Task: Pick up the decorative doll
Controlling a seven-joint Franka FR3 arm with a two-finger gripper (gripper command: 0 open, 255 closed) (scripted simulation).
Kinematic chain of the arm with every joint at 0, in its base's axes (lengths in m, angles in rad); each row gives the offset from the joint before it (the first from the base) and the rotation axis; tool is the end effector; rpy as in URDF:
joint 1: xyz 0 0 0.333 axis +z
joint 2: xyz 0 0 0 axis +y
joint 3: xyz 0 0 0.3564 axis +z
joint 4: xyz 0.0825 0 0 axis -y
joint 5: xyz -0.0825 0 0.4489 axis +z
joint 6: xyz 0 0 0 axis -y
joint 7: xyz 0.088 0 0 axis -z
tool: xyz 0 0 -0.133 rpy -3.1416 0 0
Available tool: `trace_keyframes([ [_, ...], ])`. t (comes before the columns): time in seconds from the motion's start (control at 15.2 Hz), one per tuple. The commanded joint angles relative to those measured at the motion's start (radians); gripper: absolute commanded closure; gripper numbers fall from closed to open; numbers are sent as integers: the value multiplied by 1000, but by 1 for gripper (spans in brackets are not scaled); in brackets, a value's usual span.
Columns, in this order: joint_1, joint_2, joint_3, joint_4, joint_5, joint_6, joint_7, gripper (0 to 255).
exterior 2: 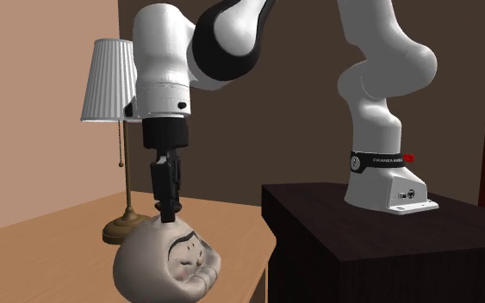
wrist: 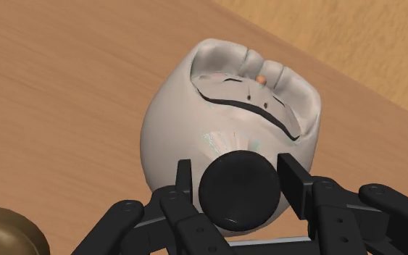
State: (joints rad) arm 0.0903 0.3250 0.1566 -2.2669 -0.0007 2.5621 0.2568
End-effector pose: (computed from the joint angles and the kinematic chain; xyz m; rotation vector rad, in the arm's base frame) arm 0.5630 0.1454 0.1715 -3.0994 0.0259 0.0580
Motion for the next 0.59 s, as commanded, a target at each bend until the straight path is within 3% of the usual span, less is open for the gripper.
trace_keyframes([
  [0.0, -1, -30, 4, -5, 6, -23, -1, 255],
  [0.53, -7, -100, 11, 0, 21, -97, -8, 255],
])
